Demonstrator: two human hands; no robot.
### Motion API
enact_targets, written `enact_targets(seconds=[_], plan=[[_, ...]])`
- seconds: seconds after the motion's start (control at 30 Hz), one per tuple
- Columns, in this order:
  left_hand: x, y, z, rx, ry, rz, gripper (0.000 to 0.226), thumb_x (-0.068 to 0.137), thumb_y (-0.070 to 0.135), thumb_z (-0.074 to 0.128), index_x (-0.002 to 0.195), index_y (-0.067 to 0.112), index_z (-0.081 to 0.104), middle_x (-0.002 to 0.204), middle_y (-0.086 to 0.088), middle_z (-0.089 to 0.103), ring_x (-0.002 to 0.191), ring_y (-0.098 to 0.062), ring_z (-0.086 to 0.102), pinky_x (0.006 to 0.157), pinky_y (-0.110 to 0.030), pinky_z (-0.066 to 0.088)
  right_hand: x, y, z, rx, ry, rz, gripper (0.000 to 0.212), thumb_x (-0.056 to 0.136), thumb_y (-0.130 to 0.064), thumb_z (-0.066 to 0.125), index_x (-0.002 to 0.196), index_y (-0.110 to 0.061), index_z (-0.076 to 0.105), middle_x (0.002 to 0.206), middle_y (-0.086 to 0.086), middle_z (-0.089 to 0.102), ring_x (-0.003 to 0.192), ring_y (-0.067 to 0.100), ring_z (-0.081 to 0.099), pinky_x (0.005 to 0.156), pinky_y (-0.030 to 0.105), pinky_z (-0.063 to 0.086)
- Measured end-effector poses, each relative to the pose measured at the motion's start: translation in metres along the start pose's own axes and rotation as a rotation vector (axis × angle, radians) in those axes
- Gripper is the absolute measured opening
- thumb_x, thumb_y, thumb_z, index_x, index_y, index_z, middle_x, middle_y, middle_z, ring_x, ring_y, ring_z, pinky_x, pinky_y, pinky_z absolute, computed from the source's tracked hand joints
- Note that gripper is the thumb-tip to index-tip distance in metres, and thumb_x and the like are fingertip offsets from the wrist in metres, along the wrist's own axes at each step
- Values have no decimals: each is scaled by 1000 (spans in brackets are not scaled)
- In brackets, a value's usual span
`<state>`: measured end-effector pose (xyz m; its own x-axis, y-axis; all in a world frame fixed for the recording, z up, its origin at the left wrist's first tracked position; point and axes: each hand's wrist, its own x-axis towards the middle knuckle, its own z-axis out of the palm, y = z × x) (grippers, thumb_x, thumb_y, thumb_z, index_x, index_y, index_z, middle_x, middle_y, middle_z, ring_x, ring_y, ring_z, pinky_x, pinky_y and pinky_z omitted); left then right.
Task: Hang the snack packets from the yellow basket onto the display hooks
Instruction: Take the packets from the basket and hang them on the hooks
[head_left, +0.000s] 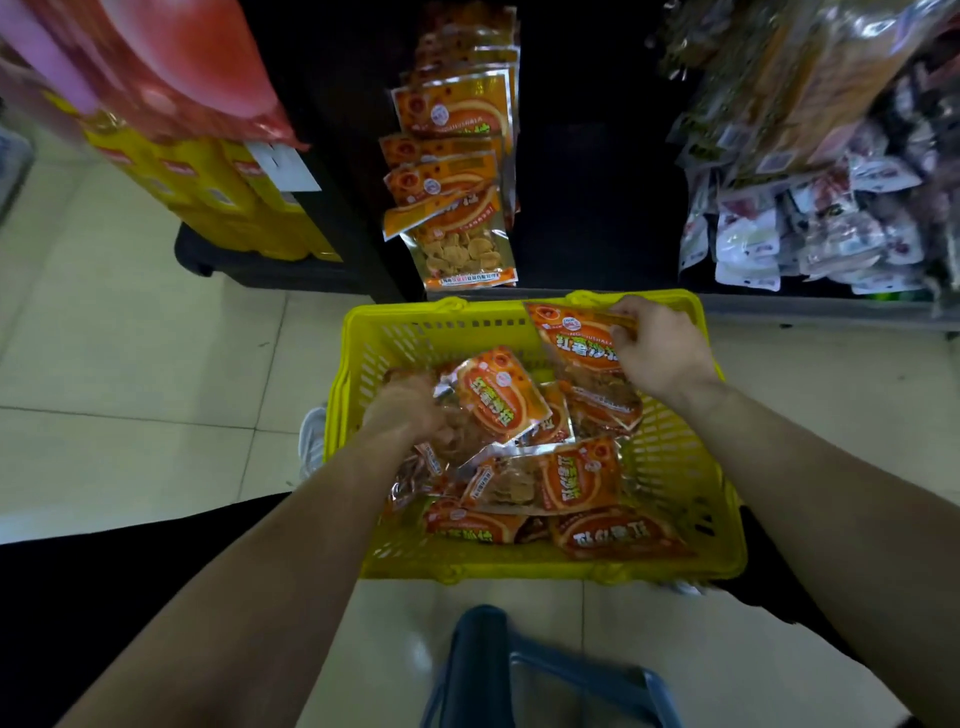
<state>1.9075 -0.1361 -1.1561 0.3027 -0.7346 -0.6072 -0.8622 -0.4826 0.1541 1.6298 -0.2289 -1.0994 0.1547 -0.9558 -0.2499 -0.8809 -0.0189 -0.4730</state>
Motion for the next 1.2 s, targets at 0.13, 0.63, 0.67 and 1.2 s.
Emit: enact_targets(seconds=[0.13, 0.63, 0.67, 1.2], plan=[[14, 30, 14, -62, 17, 68, 70, 83, 43, 74, 143, 25, 45, 140, -10, 56, 127, -34, 53, 103, -47, 47, -9, 14, 14, -2, -45, 62, 33, 98, -29, 51, 130, -27, 59, 116, 15, 69, 108, 40, 62, 87, 43, 53], [55, 59, 49, -176, 26, 153, 48, 82, 61, 69, 115, 26, 67, 113, -2, 70, 100, -25, 66, 81, -35, 54, 5, 28, 38, -23, -97, 64, 30, 93, -23, 56, 122, -25, 63, 107, 10, 72, 95, 33, 68, 81, 40, 57], [52, 58, 47, -193, 29, 153, 46, 84, 61, 67, 111, 24, 68, 109, -3, 72, 96, -24, 68, 80, -36, 56, 5, 26, 36, -28, -107, 58, 32, 93, -22, 56, 123, -26, 62, 108, 9, 72, 96, 33, 68, 81, 40, 57], [-86, 36, -138, -427, 299, 347, 10, 90, 29, 72, 93, 30, 63, 90, 6, 68, 85, -14, 65, 68, -27, 46, -31, -68, -119, -80, 42, -211, 20, 96, -37, 52, 113, -33, 63, 90, -2, 64, 90, 27, 63, 66, 35, 48]])
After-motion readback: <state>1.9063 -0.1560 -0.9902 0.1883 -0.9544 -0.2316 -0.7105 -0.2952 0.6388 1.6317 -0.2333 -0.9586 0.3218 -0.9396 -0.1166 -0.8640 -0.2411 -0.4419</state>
